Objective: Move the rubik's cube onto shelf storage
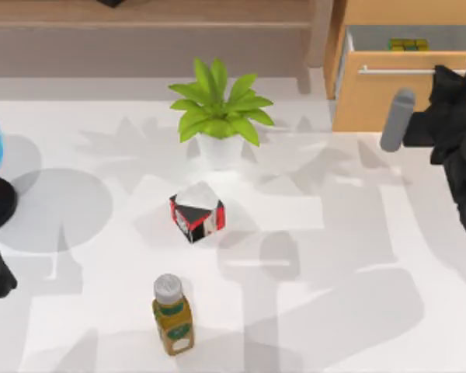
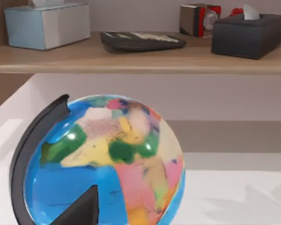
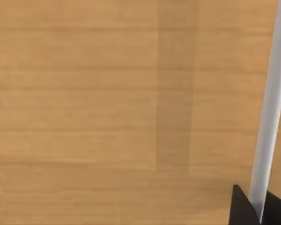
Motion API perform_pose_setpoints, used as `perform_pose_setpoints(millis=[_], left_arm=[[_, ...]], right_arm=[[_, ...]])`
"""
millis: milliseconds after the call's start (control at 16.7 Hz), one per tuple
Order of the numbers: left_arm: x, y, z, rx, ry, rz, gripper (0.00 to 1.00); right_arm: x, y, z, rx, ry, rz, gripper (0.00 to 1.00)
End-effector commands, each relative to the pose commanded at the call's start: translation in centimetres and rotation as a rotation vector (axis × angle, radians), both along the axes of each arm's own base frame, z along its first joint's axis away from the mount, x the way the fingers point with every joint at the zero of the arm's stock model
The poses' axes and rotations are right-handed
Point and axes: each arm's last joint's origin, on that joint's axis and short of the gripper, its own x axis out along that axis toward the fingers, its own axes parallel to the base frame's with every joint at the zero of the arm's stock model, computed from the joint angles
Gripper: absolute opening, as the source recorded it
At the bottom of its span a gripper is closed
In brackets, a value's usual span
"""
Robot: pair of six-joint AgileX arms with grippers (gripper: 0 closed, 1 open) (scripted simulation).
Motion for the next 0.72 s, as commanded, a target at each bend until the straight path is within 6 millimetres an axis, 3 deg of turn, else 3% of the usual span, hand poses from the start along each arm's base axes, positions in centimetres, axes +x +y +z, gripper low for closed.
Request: perform_pose_setpoints(millis=[360,720], left_arm=[[0.0,0.0,0.0,0.0,0.0,0.0,1.0],[0.0,0.0,0.0,0.0,0.0,0.0,1.0]], right_arm=[[-0.4,-0.1,0.1,0.003,-0.004,-0.004,0.0],[-5.4,-0.1,-0.2,0.0,0.007,-0.006,0.0]])
